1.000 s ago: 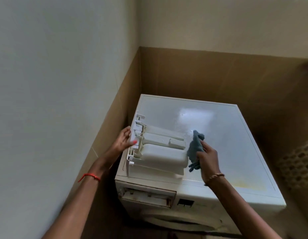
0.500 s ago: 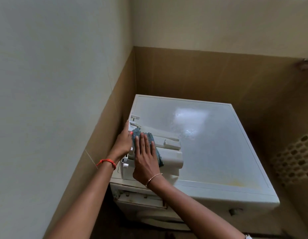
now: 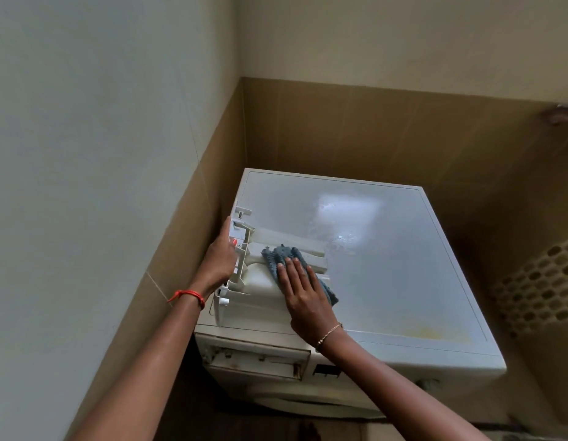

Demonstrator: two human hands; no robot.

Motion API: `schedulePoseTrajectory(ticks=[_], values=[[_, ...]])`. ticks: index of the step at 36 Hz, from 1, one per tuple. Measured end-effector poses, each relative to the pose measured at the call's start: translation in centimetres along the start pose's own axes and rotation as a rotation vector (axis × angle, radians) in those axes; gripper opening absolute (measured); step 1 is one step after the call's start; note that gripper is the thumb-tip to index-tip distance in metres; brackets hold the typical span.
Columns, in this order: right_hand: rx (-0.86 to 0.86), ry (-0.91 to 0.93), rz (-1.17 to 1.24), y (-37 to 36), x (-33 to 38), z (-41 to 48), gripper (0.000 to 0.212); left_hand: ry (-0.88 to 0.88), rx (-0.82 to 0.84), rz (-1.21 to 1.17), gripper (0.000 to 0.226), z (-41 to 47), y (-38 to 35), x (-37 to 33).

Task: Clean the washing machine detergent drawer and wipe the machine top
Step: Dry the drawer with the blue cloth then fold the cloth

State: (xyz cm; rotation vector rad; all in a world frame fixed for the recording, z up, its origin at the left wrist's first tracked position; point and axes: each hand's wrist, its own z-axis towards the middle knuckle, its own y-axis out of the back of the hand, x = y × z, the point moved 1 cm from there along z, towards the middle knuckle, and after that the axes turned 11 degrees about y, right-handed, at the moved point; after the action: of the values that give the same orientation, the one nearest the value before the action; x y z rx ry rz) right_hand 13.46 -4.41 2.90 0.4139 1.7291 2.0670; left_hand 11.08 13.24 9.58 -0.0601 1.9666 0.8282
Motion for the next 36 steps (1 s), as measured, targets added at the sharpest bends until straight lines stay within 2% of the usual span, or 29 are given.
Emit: schedulePoseTrajectory(ticks=[5, 11, 16, 19, 23, 25, 26, 28, 30, 32, 34, 36], values=[[-0.022, 0.054, 0.023, 0.3, -1.8, -1.1, 0.079, 0.014, 0.018, 0.009, 0.056, -0.1, -0.1, -0.1], [0.037, 0.02, 0.07, 0.3, -4.1, -2.9, 0.079, 0.013, 0.013, 0.006, 0.055, -0.1, 0.0, 0.1], [-0.096, -0.007, 0.165, 0.9, -5.9, -4.5, 0.077, -0.005, -0.001, 0.018, 0.054, -0.3, -0.1, 0.2], [-0.178, -0.21, 0.439, 2.7, -6.0, -4.4, 0.071, -0.017, -0.013, 0.032, 0.054, -0.3, -0.2, 0.2], [-0.121, -0.8, 0.973, 5.8, -7.8, -2.6, 0.033, -0.001, 0.002, 0.028, 0.054, -0.6, 0.0, 0.0], [-0.18, -1.026, 1.146, 7.3, -9.1, -1.6, 0.026, -0.007, 0.008, 0.022, 0.053, -0.9, 0.1, -0.2], [-0.227, -1.074, 1.192, 8.0, -9.4, -1.1, 0.027, -0.004, 0.007, 0.012, 0.052, -0.9, 0.1, -0.2], [-0.308, -1.014, 1.221, 8.9, -9.3, 0.0, 0.028, 0.001, -0.003, -0.012, 0.051, -0.8, 0.1, -0.2], [-0.336, -0.818, 1.187, 9.3, -8.1, 1.4, 0.025, -0.004, -0.017, -0.039, 0.049, -0.7, 0.1, -0.1], [-0.332, -0.622, 1.046, 9.0, -6.6, 3.2, 0.036, 0.001, -0.028, -0.063, 0.047, -0.5, 0.0, 0.1], [-0.29, -0.408, 0.902, 8.1, -4.8, 5.1, 0.055, 0.01, -0.036, -0.079, 0.045, -0.2, 0.0, 0.2], [-0.13, -0.155, 0.722, 6.5, -2.7, 6.7, 0.065, 0.009, -0.051, -0.084, 0.045, 0.1, -0.1, 0.4]])
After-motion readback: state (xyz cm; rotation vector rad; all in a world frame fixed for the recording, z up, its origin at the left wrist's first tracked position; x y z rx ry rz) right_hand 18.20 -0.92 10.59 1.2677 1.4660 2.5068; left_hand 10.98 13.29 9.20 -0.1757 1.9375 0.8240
